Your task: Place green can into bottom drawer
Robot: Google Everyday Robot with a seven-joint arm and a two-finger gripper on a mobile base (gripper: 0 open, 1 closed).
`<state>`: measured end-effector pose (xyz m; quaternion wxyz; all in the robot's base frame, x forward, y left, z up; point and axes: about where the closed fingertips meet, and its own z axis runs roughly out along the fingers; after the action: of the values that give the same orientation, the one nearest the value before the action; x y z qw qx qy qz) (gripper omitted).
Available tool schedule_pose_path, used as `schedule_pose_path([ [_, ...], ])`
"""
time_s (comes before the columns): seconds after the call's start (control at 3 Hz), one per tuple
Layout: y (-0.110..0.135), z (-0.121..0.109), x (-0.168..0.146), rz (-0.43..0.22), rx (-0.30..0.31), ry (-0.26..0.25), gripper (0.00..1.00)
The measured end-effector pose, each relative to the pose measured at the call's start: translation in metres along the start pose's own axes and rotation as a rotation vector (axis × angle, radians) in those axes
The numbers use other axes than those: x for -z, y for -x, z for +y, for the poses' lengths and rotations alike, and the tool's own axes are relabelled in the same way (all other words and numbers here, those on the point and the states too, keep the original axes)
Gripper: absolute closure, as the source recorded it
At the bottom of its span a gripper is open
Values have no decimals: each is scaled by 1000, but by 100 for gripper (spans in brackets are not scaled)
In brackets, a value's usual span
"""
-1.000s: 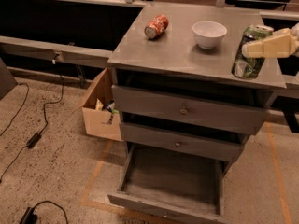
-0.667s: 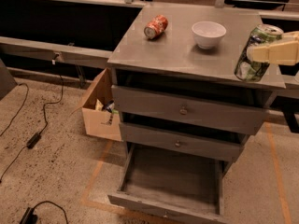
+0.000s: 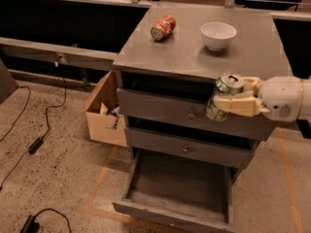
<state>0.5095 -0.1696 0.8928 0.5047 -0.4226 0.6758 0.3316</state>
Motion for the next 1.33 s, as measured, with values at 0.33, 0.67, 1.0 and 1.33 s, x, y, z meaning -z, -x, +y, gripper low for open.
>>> schedule_pose_path([
  [0.33, -54, 29, -44, 28, 60, 81, 100],
  [0.67, -54, 29, -44, 28, 60, 81, 100],
  [1.0, -103, 36, -60, 25, 45, 70, 100],
  [1.33, -177, 40, -89, 9, 84, 66, 100],
])
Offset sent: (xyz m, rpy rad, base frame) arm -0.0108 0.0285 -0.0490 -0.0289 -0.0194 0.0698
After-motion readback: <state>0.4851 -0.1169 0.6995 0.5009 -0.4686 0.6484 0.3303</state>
